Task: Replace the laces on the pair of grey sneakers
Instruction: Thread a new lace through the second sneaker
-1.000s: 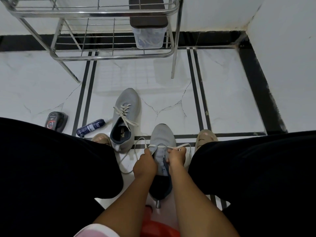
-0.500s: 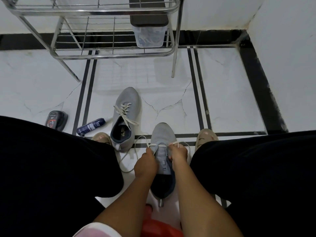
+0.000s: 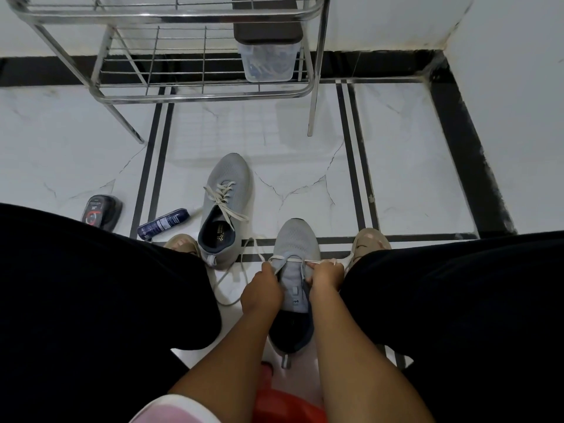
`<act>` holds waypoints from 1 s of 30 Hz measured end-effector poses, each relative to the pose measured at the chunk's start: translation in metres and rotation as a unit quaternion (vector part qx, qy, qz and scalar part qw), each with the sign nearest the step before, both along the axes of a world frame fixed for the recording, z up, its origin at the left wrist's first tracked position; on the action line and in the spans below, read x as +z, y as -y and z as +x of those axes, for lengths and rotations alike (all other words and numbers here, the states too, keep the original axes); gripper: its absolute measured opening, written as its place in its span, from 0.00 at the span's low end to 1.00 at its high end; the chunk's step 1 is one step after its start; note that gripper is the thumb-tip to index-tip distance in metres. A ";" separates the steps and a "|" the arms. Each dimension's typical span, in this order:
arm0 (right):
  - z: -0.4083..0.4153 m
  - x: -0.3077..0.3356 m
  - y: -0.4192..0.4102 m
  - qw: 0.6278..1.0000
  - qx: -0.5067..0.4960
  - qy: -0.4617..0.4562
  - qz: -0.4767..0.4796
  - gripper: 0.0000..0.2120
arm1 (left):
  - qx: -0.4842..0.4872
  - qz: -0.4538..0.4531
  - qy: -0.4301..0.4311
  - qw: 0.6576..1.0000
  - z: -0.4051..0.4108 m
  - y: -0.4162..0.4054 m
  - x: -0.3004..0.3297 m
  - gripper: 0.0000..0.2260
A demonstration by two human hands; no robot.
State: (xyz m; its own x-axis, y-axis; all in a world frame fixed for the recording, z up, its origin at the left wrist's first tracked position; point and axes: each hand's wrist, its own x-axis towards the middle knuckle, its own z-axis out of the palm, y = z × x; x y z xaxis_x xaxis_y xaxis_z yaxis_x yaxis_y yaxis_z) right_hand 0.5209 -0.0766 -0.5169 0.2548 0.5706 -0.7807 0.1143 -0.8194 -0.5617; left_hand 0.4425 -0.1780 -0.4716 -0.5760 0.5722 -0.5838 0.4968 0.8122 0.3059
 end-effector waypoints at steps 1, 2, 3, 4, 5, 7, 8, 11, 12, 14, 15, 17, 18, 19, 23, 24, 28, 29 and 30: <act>0.004 0.000 -0.002 1.000 0.022 -0.008 -0.010 0.13 | -0.002 0.000 0.000 1.000 0.000 0.000 0.000 0.11; 0.006 0.001 -0.001 0.999 0.048 -0.016 -0.014 0.13 | -0.004 -0.001 -0.001 1.000 0.000 0.000 0.000 0.11; 0.007 0.001 0.000 0.998 0.051 -0.027 -0.015 0.12 | -0.005 -0.002 -0.002 1.000 0.000 0.000 0.000 0.11; 0.005 0.003 0.003 0.998 0.044 -0.036 -0.014 0.09 | -0.006 -0.003 -0.003 1.000 0.000 -0.001 0.000 0.11; 0.004 0.004 0.004 0.998 0.027 -0.046 -0.012 0.08 | -0.009 -0.003 -0.005 1.000 0.000 -0.001 0.000 0.11; 0.001 0.002 0.006 0.999 0.044 -0.024 0.013 0.09 | -0.016 -0.002 -0.010 1.000 0.000 0.000 0.000 0.11; 0.000 0.002 0.007 0.997 0.072 -0.007 0.023 0.09 | -0.019 0.001 -0.012 1.000 0.000 0.000 0.000 0.11; -0.003 0.002 0.009 0.987 0.154 0.036 0.042 0.10 | -0.023 0.003 -0.012 1.000 0.001 0.000 0.000 0.11; -0.003 0.004 0.009 0.981 0.181 0.051 0.049 0.07 | -0.024 0.002 -0.012 1.000 0.001 0.000 0.000 0.11; -0.005 0.007 0.010 0.968 0.231 0.076 0.059 0.03 | -0.022 -0.004 -0.012 1.000 0.000 0.000 -0.001 0.11; -0.005 0.008 0.010 0.963 0.246 0.090 0.061 0.06 | -0.019 -0.004 -0.011 1.000 0.000 0.000 -0.001 0.11; -0.005 0.006 0.010 0.962 0.247 0.105 0.047 0.09 | -0.013 -0.003 -0.006 1.000 0.000 0.000 -0.001 0.10; -0.005 0.007 0.010 0.968 0.225 0.099 0.039 0.09 | -0.009 -0.001 -0.002 1.000 -0.001 0.000 -0.001 0.10; -0.005 0.007 0.010 0.978 0.190 0.085 0.025 0.10 | -0.007 0.001 0.001 1.000 -0.001 0.000 -0.002 0.10; -0.006 0.004 0.006 0.999 0.036 0.022 -0.015 0.16 | 0.001 0.002 0.008 1.000 -0.002 0.000 -0.003 0.10; -0.005 0.002 0.005 1.000 0.003 0.007 -0.023 0.15 | 0.003 0.003 0.010 1.000 -0.002 0.000 -0.004 0.10; -0.003 0.011 0.008 0.997 0.081 0.007 0.004 0.09 | 0.005 -0.004 0.016 1.000 -0.001 0.000 0.000 0.10; -0.003 0.013 0.007 0.995 0.103 -0.001 0.002 0.08 | 0.005 -0.003 0.019 1.000 0.000 -0.001 0.002 0.10; -0.004 0.015 0.007 0.993 0.117 -0.007 -0.002 0.07 | 0.006 -0.002 0.020 1.000 0.000 -0.001 0.002 0.09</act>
